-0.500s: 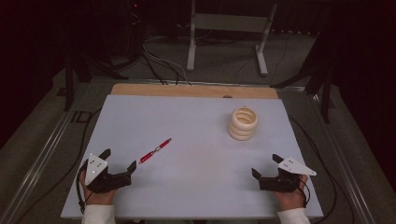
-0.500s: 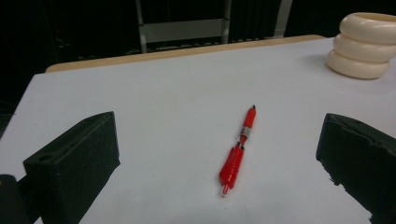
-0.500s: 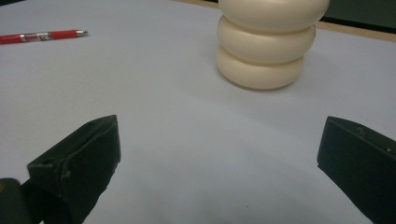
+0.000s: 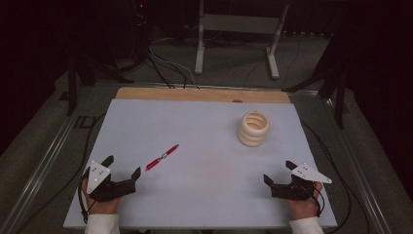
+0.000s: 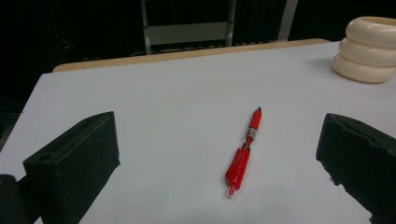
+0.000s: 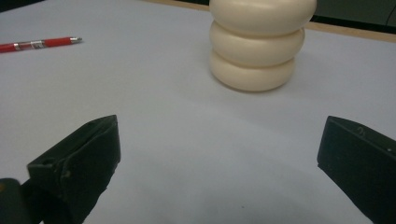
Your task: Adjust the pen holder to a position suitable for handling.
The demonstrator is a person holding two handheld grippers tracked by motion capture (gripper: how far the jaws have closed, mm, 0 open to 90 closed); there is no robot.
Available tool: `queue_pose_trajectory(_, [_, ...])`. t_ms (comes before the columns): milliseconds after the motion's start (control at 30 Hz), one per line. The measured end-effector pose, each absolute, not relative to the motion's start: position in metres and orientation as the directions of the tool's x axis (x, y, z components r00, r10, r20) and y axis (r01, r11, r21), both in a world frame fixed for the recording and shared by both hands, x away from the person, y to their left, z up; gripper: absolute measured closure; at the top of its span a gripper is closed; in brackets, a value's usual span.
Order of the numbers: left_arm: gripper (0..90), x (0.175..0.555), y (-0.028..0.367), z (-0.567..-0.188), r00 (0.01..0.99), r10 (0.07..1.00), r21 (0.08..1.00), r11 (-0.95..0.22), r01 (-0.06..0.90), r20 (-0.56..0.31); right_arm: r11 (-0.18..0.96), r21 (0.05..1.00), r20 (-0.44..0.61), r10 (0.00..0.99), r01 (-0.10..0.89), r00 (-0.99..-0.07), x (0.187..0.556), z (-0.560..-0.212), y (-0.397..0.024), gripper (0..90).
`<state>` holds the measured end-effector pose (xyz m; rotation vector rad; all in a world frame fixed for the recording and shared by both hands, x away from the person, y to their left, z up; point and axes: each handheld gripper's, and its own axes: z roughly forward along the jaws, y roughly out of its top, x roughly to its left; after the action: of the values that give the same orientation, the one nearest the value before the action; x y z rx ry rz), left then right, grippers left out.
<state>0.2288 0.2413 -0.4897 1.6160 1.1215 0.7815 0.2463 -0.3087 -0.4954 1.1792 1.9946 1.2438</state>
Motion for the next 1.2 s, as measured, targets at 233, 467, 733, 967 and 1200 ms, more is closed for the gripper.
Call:
queue_pose_trajectory(233, [0.0,0.227,0.243,-0.490,0.355,0.934,0.951,-0.087,0.296,-0.025,0.167,0.900,0.053,0.875,0.403,-0.482,0.244,-0.483,-0.308,0.0])
queue_pose_trajectory(467, [0.0,0.226,0.246,-0.490,0.338,0.941,0.954,-0.074,0.290,-0.029,0.175,0.891,0.061,0.868,0.419,-0.493,0.251,-0.469,-0.298,0.0])
queue_pose_trajectory(733, [0.0,0.226,0.247,-0.491,0.336,0.941,0.954,-0.074,0.290,-0.030,0.184,0.885,0.057,0.869,0.428,-0.491,0.265,-0.452,-0.291,0.0])
queue_pose_trajectory(967, [0.0,0.226,0.247,-0.491,0.335,0.942,0.954,-0.072,0.292,-0.031,0.187,0.887,0.050,0.870,0.423,-0.490,0.281,-0.433,-0.287,0.0])
queue_pose_trajectory(1200, [0.0,0.226,0.247,-0.491,0.330,0.944,0.955,-0.074,0.288,-0.027,0.190,0.878,0.047,0.879,0.439,-0.475,0.313,-0.420,-0.282,0.0])
